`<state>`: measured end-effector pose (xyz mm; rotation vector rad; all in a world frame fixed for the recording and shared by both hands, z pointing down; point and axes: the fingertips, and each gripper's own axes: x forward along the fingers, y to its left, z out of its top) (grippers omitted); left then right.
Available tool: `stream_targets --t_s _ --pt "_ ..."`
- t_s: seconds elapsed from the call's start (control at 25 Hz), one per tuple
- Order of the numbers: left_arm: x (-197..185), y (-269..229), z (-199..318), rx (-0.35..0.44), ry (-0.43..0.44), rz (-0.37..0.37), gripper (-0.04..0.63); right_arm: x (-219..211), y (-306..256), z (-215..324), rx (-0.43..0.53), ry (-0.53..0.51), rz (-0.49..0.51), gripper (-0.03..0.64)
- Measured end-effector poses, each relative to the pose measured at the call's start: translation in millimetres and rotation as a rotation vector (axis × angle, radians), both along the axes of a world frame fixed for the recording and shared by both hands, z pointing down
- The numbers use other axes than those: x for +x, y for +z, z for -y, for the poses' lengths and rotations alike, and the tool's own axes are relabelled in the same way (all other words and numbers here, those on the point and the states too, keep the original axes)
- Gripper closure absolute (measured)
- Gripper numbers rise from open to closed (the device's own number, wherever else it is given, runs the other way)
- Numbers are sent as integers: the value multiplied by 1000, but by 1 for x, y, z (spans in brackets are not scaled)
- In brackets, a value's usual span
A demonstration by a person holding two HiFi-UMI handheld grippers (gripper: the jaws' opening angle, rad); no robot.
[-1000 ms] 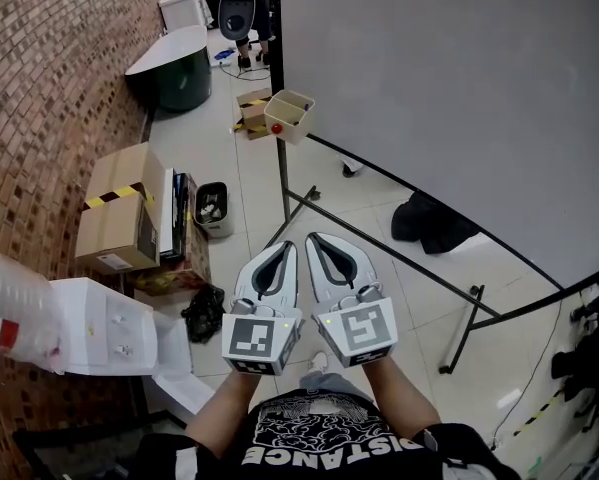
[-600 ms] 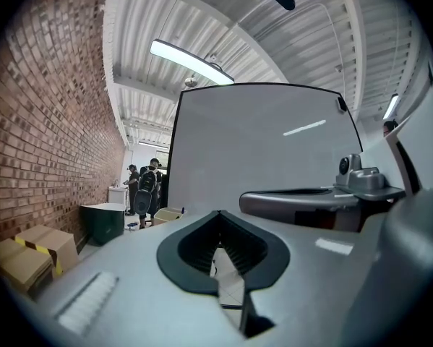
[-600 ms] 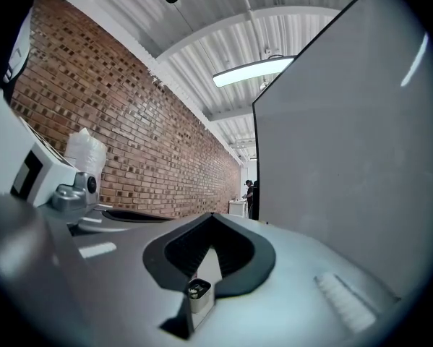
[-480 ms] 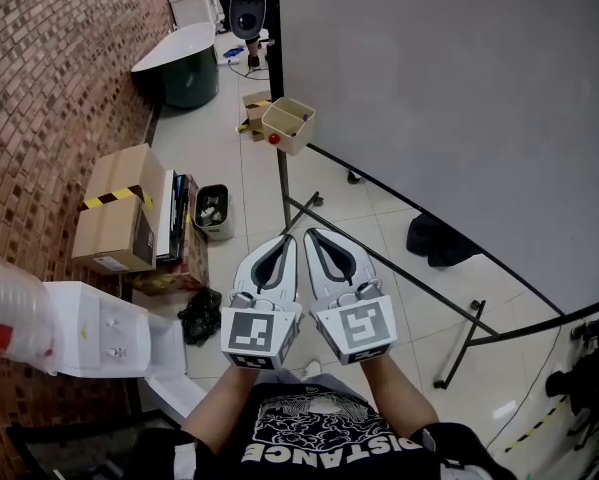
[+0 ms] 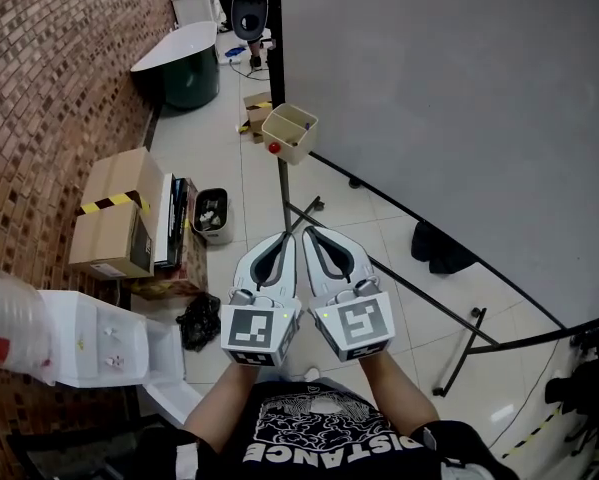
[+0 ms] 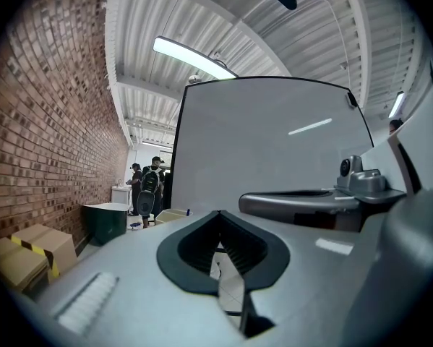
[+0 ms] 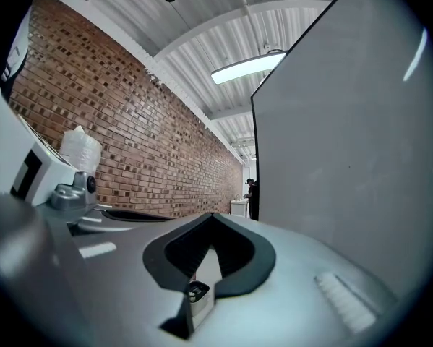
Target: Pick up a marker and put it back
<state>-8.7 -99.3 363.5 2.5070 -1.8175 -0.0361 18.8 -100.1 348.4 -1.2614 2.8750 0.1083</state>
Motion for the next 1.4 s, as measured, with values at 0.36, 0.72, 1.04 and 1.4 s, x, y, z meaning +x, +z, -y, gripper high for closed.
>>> stream_targets --t_s 0.36,0.72,1.04,1.4 --pt "-13 2 64 4 22 -4 589 -17 3 60 11 13 -7 617" --pt "-33 13 122 5 55 -5 589 -32 15 119 -11 59 -12 617" --pt "-43 9 157 -14 112 -6 589 -45 28 164 -36 98 -35 611" --pt "-58 11 184 -26 121 -1 589 -55 54 208 -91 135 -52 594"
